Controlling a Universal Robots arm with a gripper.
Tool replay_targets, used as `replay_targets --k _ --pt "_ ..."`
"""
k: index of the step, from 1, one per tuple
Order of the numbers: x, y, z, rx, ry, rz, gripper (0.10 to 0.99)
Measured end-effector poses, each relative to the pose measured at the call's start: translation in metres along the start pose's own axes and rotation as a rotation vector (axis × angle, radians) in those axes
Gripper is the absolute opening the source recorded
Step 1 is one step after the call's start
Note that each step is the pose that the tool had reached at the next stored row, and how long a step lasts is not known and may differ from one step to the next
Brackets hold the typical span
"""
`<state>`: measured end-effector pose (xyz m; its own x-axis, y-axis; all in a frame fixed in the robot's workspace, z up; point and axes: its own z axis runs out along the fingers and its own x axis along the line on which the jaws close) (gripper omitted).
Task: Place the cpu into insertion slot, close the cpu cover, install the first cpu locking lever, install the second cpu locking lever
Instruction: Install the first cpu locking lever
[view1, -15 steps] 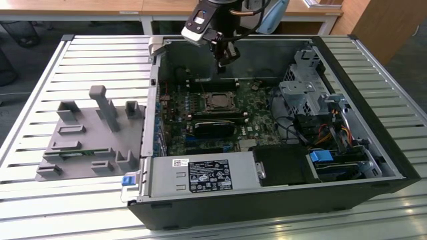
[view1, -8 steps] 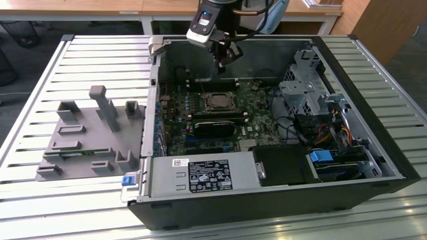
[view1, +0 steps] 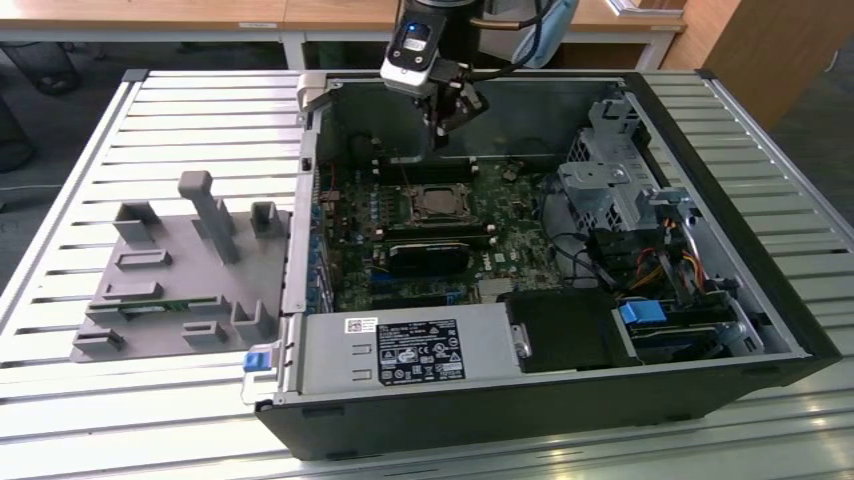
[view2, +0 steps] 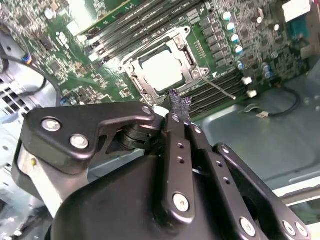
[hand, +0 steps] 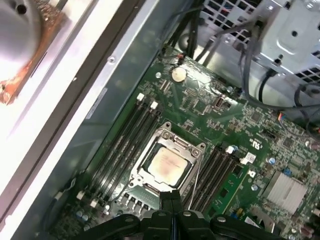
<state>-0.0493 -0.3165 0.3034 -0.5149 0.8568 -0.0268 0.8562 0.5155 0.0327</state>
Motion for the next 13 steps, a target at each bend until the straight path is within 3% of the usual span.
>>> replay_targets --k 8,13 --pt "0.0000 0.0000 0.0010 0.000 0.0072 -0.141 0.106" --pt "0.0001 0.0000 0.0016 0.001 0.0108 -0.199 0.106"
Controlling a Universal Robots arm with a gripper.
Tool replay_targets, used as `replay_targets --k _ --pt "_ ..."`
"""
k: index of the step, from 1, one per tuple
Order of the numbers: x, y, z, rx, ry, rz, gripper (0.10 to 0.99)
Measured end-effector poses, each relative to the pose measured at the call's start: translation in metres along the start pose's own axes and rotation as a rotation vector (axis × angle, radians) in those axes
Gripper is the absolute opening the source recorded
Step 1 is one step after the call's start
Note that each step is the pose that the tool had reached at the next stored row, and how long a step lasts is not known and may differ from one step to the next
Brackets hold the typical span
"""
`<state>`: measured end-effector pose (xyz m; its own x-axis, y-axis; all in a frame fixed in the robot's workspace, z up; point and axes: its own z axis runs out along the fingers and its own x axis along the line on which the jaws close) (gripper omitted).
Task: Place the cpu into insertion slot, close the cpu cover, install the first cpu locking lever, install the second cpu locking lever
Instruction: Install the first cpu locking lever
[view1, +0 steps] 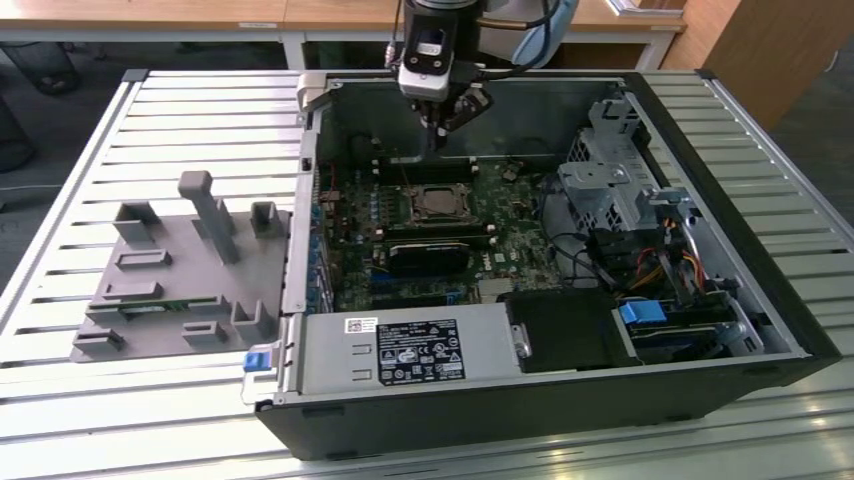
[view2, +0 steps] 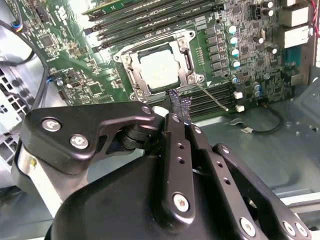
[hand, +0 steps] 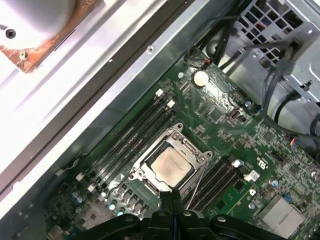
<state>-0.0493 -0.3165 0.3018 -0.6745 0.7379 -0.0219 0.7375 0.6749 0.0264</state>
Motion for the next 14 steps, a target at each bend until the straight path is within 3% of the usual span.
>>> replay_targets --k 14 --pt "0.0001 -0.0001 0.0017 -0.004 0.0071 -0.230 0.106"
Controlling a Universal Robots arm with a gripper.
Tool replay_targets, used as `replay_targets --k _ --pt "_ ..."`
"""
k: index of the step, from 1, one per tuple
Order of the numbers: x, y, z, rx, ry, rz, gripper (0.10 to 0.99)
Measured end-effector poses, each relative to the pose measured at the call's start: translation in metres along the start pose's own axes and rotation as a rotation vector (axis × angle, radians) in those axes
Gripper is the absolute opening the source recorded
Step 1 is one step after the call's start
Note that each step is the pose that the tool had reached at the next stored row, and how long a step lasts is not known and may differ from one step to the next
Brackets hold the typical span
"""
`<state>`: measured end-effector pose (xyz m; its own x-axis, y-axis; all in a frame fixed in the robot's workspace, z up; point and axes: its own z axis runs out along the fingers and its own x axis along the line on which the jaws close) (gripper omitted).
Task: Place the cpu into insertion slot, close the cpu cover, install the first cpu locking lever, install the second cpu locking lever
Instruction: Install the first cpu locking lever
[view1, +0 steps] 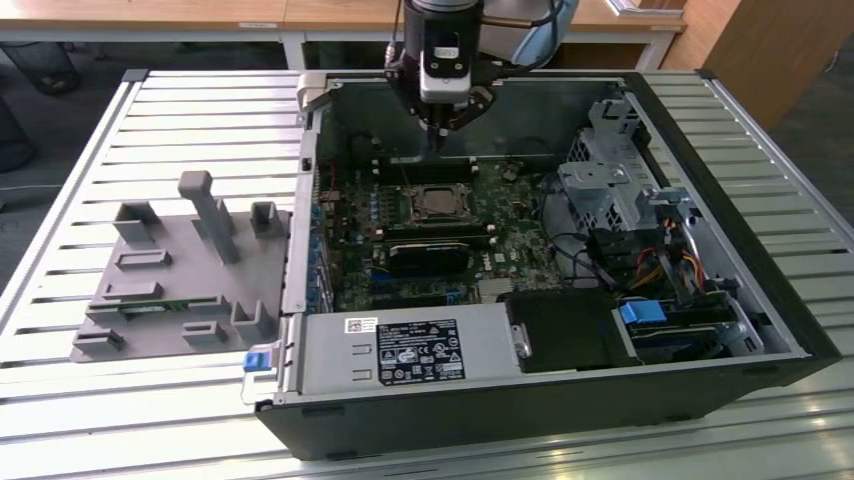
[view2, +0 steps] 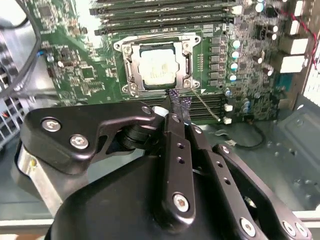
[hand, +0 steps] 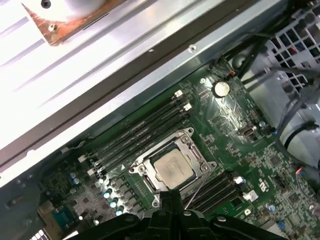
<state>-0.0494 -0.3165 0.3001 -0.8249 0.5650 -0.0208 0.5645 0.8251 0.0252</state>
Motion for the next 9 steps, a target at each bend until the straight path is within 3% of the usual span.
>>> replay_targets --k 5,6,9 --pt "0.0000 0.0000 0.0006 -0.002 0.0025 -0.088 0.106" --pt "0.0000 0.0000 0.0009 -0.003 0.0043 -0.148 0.106" --pt "0.0000 0.0000 0.0012 -0.004 0.0057 -0.197 0.106"
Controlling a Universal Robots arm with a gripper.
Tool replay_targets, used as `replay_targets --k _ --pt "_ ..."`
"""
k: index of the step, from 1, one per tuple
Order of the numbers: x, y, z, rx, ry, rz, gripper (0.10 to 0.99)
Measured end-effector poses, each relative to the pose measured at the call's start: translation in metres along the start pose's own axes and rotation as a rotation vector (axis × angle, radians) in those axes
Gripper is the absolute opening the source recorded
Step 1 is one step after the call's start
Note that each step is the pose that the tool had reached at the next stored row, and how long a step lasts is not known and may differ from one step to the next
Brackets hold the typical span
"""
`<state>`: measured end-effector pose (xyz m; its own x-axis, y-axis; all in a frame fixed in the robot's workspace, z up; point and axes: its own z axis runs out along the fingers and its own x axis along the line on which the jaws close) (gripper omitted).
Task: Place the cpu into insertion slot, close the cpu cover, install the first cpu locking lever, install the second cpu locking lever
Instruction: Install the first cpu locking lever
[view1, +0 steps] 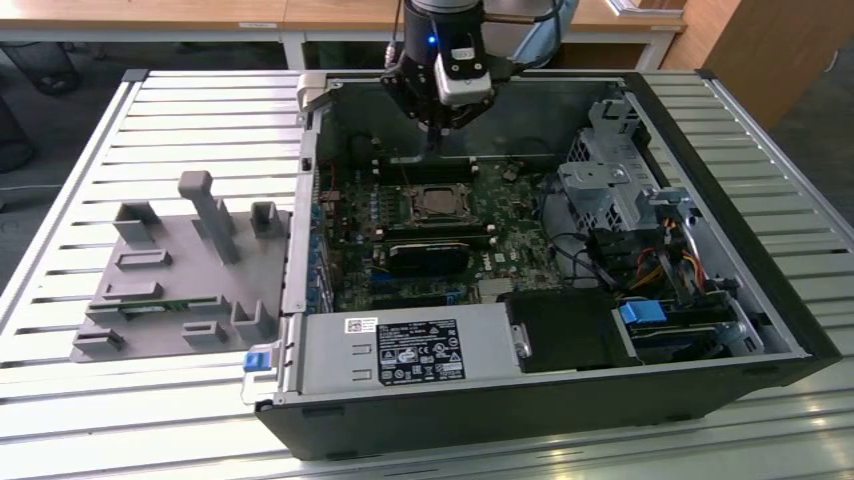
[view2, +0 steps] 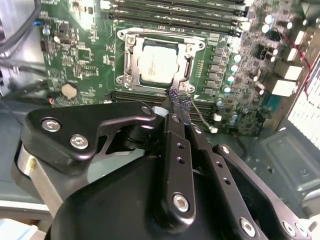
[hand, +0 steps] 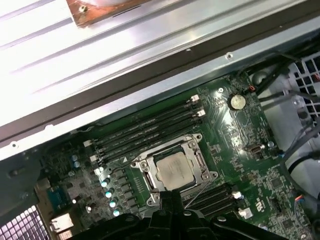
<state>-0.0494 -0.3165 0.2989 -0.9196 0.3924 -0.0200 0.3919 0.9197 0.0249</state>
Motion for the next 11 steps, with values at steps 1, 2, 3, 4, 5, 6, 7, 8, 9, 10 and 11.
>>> replay_targets --k 1,2,3,4,5,6,7,8,9,10,11 --pt "0.0000 0.0000 0.0001 0.000 0.0004 -0.016 0.106" --pt "0.0000 0.0000 0.0002 -0.001 0.0009 -0.033 0.106" --pt "0.0000 0.0000 0.0002 -0.001 0.0014 -0.051 0.106" --pt "0.0000 0.0000 0.0003 -0.001 0.0019 -0.067 0.106" --pt "0.0000 0.0000 0.0004 -0.002 0.0024 -0.085 0.106" --pt "0.0000 0.0000 0.0005 -0.002 0.0029 -0.103 0.106" --pt "0.0000 0.0000 0.0005 -0.002 0.0034 -0.121 0.106" --pt "0.0000 0.0000 0.0006 -0.003 0.0039 -0.138 0.106" --pt "0.0000 0.0000 0.0006 -0.003 0.0043 -0.157 0.106" --pt "0.0000 0.0000 0.0007 -0.004 0.0051 -0.187 0.106" --pt "0.0000 0.0000 0.0008 -0.004 0.0055 -0.205 0.106"
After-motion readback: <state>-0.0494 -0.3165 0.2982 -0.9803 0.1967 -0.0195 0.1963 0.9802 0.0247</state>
